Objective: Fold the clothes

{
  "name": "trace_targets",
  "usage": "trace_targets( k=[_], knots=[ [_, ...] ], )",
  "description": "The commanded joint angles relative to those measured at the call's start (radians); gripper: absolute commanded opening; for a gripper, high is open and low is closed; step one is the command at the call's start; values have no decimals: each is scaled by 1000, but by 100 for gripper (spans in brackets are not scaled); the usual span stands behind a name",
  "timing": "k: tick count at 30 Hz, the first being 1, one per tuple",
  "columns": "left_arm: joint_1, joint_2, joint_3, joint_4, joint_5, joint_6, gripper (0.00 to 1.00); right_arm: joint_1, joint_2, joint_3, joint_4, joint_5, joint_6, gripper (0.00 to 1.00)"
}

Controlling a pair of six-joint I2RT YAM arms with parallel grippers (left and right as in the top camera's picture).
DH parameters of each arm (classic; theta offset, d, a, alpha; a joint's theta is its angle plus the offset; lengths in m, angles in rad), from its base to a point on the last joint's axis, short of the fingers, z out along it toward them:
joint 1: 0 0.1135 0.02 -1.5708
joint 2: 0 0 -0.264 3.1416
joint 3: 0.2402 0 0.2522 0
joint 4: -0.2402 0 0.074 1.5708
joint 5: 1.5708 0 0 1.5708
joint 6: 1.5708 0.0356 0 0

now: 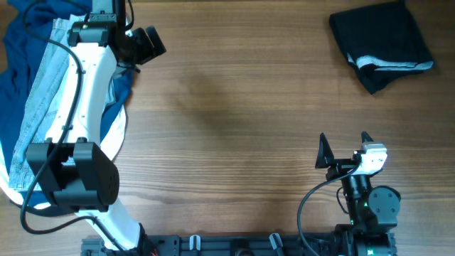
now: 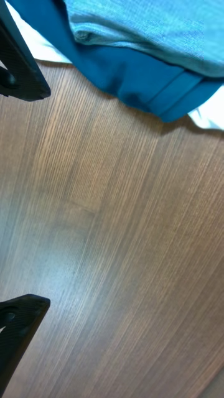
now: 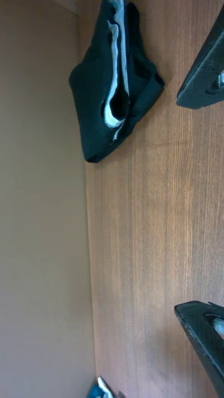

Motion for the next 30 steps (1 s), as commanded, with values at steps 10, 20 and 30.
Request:
trace_targets(
  k=[10,20,30],
  knots=[
    [-50,-617,-767,715,-24,95,100,5,-15,-12,8,17,13,100],
    [61,-1270,-1417,1026,-16,93,100,5,-15,-12,8,17,13,100],
    [111,-1632,-1588,1030,-8,94,100,5,-15,-12,8,17,13,100]
  ],
)
